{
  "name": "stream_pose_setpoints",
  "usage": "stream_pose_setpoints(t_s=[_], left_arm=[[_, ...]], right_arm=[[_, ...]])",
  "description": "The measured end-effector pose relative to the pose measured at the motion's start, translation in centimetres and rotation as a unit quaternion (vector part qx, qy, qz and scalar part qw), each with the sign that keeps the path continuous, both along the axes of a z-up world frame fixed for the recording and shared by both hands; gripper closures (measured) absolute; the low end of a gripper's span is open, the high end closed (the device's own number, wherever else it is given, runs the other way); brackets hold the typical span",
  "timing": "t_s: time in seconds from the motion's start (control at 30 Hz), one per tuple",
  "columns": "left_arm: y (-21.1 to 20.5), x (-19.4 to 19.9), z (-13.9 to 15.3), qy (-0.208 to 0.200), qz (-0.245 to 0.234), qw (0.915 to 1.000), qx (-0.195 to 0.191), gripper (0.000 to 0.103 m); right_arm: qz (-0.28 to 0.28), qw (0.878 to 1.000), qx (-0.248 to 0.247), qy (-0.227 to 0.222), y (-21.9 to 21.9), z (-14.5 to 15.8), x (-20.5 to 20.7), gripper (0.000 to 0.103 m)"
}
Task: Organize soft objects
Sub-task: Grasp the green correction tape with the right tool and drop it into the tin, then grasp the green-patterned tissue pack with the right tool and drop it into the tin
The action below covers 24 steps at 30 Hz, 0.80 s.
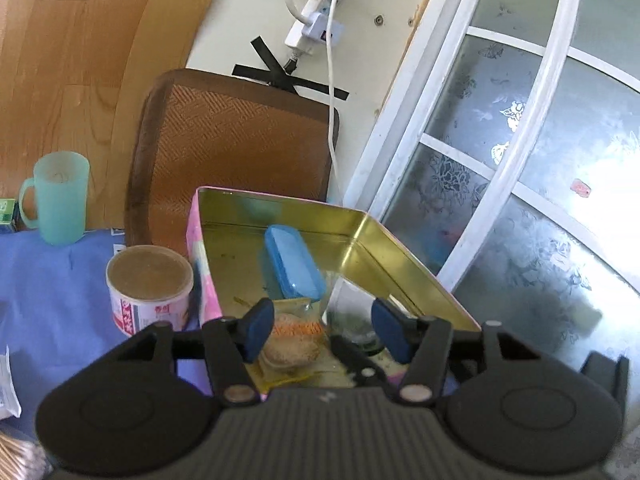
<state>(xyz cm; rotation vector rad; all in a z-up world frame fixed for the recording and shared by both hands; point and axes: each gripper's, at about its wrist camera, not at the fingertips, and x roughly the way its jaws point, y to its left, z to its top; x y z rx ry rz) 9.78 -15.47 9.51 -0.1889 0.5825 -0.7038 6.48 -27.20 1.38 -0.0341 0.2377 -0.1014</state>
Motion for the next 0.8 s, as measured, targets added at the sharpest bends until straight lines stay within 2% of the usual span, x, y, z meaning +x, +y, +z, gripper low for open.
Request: stream_pose_setpoints(t_s=[0.07,0.2,0.3,0.4,0.5,0.57,0.73,0.8], left_arm=[[0.9,-0.4,-0.2,-0.001,0.01,0.9999,-0.003,0.048],[5.2,-2.0,-0.5,-0.013,0.045,0.9989,-0.006,0.048],[9.9,-3.5,-0.7,-0.025,0.092,0.9954,-0.005,0.047],[15.5,-4.9,-1.6,-0.028,0.161,0.9865,0.006,0.043],[20.3,-5.8,-3.6,-0.025,0.238,0.97,0.044,0.043],[23.1,-5.9,-5.5,-0.003,0.283,0.9572,0.059,0.042],[27.0,-5.8,-8.8,0.02,0.315,0.9481,0.04,0.043],[27.8,-5.6,-9.5,0.025,0.318,0.9475,0.022,0.043]], right_arm=[[-0.019,1.0,0.013,-0.004,-1.4,-0.1,-0.4,0.038],[-0.014,0.998,0.062,-0.026,-1.9,0.4,-1.6,0.04],[0.024,0.995,0.083,-0.044,-0.5,1.2,-2.5,0.043],[0.093,0.99,0.093,-0.043,2.0,2.0,-2.2,0.046],[0.157,0.982,0.104,-0.014,5.5,2.0,-0.9,0.046],[0.193,0.974,0.119,0.016,7.7,2.1,0.6,0.046],[0.254,0.95,0.159,0.092,12.0,2.7,4.8,0.046],[0.281,0.941,0.147,0.12,14.2,3.1,6.4,0.046]])
